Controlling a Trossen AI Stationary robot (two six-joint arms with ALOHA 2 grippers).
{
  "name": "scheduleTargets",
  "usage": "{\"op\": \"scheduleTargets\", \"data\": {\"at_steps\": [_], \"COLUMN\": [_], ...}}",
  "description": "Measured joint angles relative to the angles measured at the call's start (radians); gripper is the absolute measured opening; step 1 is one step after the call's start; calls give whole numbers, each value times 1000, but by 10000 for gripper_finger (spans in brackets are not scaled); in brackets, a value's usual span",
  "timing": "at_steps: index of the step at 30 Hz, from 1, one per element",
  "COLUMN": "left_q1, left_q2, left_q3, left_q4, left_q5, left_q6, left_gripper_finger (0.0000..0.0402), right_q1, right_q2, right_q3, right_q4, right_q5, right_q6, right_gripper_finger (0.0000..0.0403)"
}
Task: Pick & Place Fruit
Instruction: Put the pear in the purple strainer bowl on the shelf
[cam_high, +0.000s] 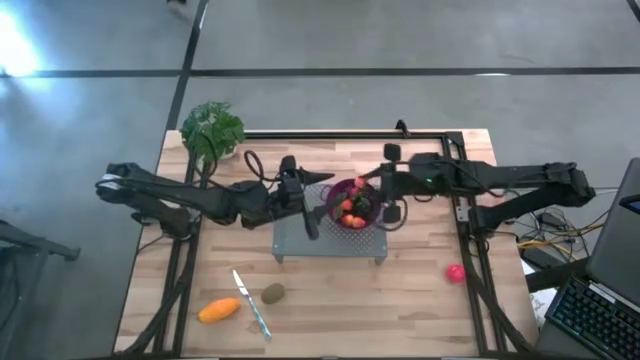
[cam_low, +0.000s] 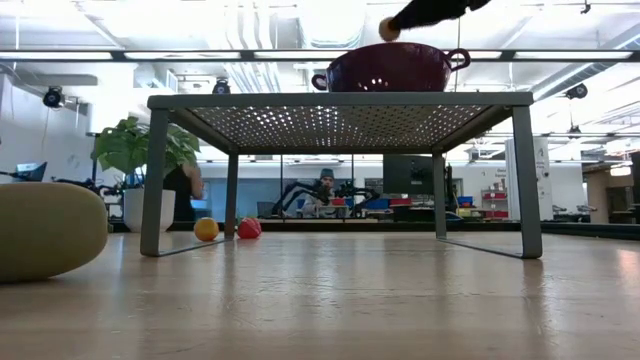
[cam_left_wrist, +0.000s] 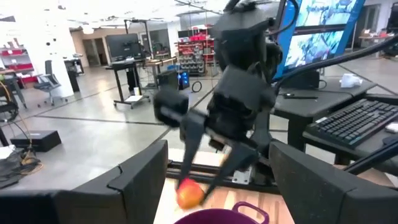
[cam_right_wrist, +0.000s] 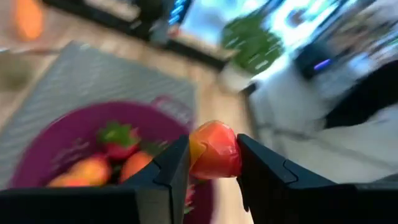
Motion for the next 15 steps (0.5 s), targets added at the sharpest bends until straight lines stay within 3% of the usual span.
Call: {"op": "scheduleTargets", "data": {"at_steps": [3, 15], "left_q1": [0, 0], "left_q2": [-10, -57], "left_q3": [0, 0], "left_q4": [-17, -104], "left_q5": [-5, -41], "left_q6": [17, 12], "left_gripper_finger": [284, 284], "right_q1": [-22, -22], "right_q2": [69, 249], "right_q3": [78, 225], "right_q4": [-110, -269], "right_q5": [-87, -93], "right_q6": [21, 44], "right_gripper_finger": [111, 120]}}
